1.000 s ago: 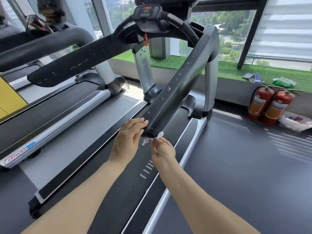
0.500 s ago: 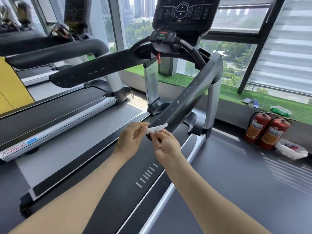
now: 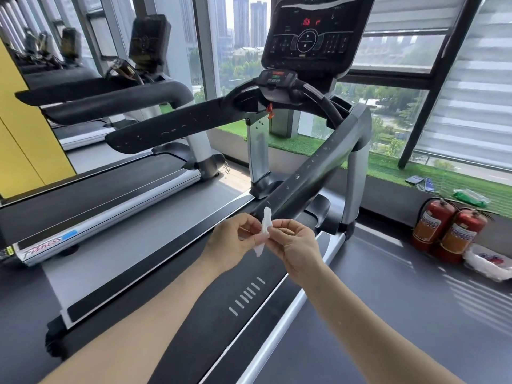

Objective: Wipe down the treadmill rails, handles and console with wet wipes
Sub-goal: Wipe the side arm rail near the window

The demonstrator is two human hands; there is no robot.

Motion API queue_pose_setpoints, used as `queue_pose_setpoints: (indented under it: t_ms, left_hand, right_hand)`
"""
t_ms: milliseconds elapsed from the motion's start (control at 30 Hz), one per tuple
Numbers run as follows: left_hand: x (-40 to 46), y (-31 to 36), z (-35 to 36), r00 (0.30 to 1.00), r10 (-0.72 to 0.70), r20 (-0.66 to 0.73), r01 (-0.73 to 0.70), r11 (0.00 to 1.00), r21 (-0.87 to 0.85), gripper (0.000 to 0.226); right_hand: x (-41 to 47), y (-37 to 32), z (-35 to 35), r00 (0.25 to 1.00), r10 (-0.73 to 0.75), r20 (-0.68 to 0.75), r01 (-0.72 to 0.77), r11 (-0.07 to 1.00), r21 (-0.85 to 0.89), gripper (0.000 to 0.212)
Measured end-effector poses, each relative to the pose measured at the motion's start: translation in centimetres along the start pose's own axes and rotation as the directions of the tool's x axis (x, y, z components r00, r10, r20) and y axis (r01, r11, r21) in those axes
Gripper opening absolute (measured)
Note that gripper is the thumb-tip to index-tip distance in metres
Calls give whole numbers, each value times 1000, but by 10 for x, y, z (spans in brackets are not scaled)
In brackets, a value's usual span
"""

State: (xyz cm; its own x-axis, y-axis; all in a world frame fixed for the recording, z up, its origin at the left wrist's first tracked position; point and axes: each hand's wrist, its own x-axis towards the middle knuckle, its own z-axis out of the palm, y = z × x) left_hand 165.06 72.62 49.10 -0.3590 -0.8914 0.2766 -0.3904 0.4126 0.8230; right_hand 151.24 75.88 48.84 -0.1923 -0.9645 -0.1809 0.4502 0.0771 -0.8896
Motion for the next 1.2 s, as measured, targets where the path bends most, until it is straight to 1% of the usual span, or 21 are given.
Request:
queue_pose_setpoints:
  t_ms: [100, 167, 200, 233, 300, 367, 400, 433, 500, 567, 633, 700, 767, 833, 867, 933, 967, 1000, 1100, 1133, 1200]
  left_hand:
    - [1, -3, -2, 997, -50, 58, 53, 998, -43, 5]
    - [0, -3, -3, 989, -138, 53, 145, 972, -185, 5]
    - [-1, -1, -3, 976, -215, 41, 217, 929, -299, 6]
    - [-2, 1, -2, 952, -303, 47, 294, 854, -429, 7]
    - [-3, 8, 0, 894, -430, 126, 408, 664, -626, 11]
    - [-6, 13, 7, 858, -476, 195, 467, 561, -684, 16]
    - [-7, 15, 12, 848, -487, 211, 481, 537, -693, 15]
    - [-9, 15, 18, 839, -500, 214, 492, 529, -692, 15]
    - [-11, 12, 29, 823, -524, 220, 524, 549, -651, 13]
    - [-14, 7, 40, 810, -540, 229, 560, 596, -575, 12]
    - [-15, -2, 49, 799, -568, 198, 578, 633, -516, 11]
    - [-14, -10, 53, 794, -602, 86, 567, 683, -460, 10]
    - [-11, -18, 51, 797, -600, -68, 532, 752, -389, 8]
    - [-3, -24, 46, 812, -537, -228, 480, 837, -264, 9]
    - [3, -27, 43, 822, -487, -294, 455, 873, -173, 11]
    - [16, -29, 41, 852, -373, -368, 399, 917, -4, 9]
    - [23, -30, 40, 872, -317, -374, 363, 930, 58, 10]
    - [28, -32, 41, 891, -269, -365, 329, 938, 112, 14]
    - [38, -34, 42, 925, -181, -333, 262, 941, 216, 18]
    - [39, -37, 43, 929, -161, -335, 243, 944, 222, 18]
    - [40, -41, 42, 934, -118, -337, 202, 953, 226, 18]
  right_hand:
    - [-4, -10, -4, 997, 14, 76, -10, 999, -45, 12]
    - [-5, -18, -8, 990, 35, 139, -28, 998, -55, 13]
    - [-7, -23, -10, 983, 48, 177, -40, 998, -49, 15]
    - [-9, -27, -13, 974, 70, 216, -65, 997, -31, 17]
    - [-12, -31, -19, 956, 132, 263, -140, 990, 11, 20]
    - [-15, -28, -24, 956, 189, 223, -208, 976, 63, 15]
    - [-16, -22, -28, 960, 219, 176, -238, 966, 97, 11]
    - [-19, -16, -31, 957, 252, 140, -270, 954, 127, 15]
    - [-25, -1, -36, 940, 313, 137, -331, 933, 139, 30]
    - [-29, 13, -39, 952, 280, 125, -296, 946, 134, 32]
    - [-21, 26, -42, 971, 238, -12, -232, 957, 176, 29]
    - [-5, 33, -49, 942, 257, -216, -226, 961, 161, 26]
    - [16, 35, -60, 880, 253, -401, -246, 967, 69, 25]
    - [39, 32, -70, 831, 177, -528, -223, 974, -25, 27]
    - [53, 31, -73, 816, 141, -560, -213, 975, -64, 29]
    - [77, 32, -70, 820, 110, -561, -207, 972, -112, 23]
    - [90, 36, -66, 834, 118, -539, -212, 970, -116, 16]
    - [100, 40, -60, 859, 125, -497, -213, 969, -125, 19]
    - [110, 55, -34, 923, 124, -363, -200, 963, -179, 63]
    - [107, 58, -25, 929, 119, -349, -193, 964, -185, 70]
    - [98, 66, -11, 927, 116, -356, -198, 959, -203, 69]
